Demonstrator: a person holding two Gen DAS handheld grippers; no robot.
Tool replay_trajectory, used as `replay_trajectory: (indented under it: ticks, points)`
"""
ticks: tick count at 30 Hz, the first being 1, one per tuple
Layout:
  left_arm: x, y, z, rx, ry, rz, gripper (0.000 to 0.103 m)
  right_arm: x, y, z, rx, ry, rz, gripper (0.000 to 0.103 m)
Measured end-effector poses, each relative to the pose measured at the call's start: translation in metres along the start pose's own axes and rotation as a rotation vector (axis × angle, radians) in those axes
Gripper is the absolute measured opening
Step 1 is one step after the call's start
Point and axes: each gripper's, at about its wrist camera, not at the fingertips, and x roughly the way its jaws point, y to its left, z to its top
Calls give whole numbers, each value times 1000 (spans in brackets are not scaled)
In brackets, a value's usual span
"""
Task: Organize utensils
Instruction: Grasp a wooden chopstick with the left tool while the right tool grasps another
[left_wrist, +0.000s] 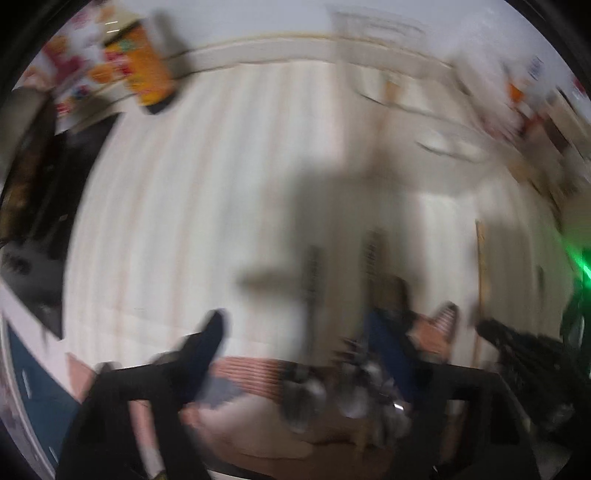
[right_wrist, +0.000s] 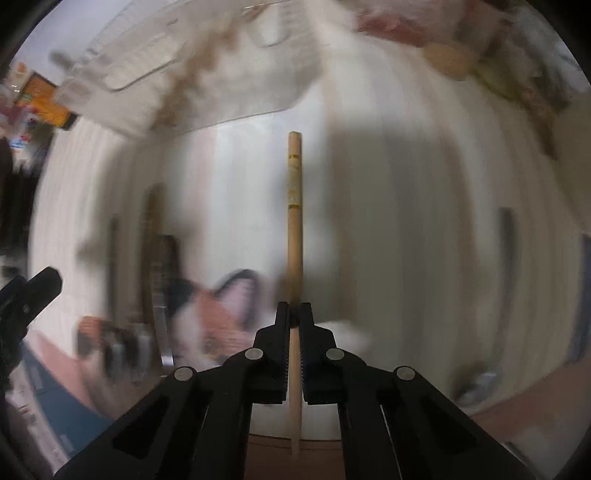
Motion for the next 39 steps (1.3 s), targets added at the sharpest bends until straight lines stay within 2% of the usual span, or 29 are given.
replay_trajectory:
  ticks: [1, 2, 3, 7, 10, 14, 15, 17, 23, 26, 31, 34, 36, 39]
  points:
    - [4, -7, -1, 17, 16, -27, 45, -2, -11, -1, 23, -1, 4, 3]
    - [9, -14, -2, 36, 35, -54, 27, -4, -20, -2, 43, 4, 3, 2]
    - [15, -22, -3, 56, 61, -80, 16, -7, -31, -4, 61, 7, -4, 0]
    - [39, -42, -5, 108, 129, -117, 15, -16, -67, -13, 132, 6, -16, 0]
    - [55, -46, -4, 122, 173, -113, 16, -20, -89, -22, 181, 15, -6, 0]
    - [58, -41, -3, 104, 169, -149, 12, -19, -107, -35, 213, 25, 9, 0]
    - [58, -37, -4, 90, 168, -160, 6, -18, -110, -39, 216, 28, 14, 0]
    - [60, -19, -2, 40, 177, -195, 5, -18, -108, -49, 220, 36, 34, 0]
    - [69, 16, 0, -60, 213, -303, 5, -19, -107, -57, 224, 40, 75, 0]
    - [71, 26, 0, -78, 223, -331, 8, -16, -98, -52, 227, 55, 113, 0]
    - [67, 38, 1, -105, 218, -323, 9, -25, -105, -48, 241, 48, 125, 0]
    - [58, 24, -6, -51, 204, -252, 9, -26, -107, -48, 245, 53, 123, 0]
    - [58, 20, -6, -7, 194, -170, 9, -30, -115, -53, 246, 55, 116, 0]
    - [58, 21, -5, -3, 196, -150, 9, -18, -110, -44, 248, 60, 117, 0]
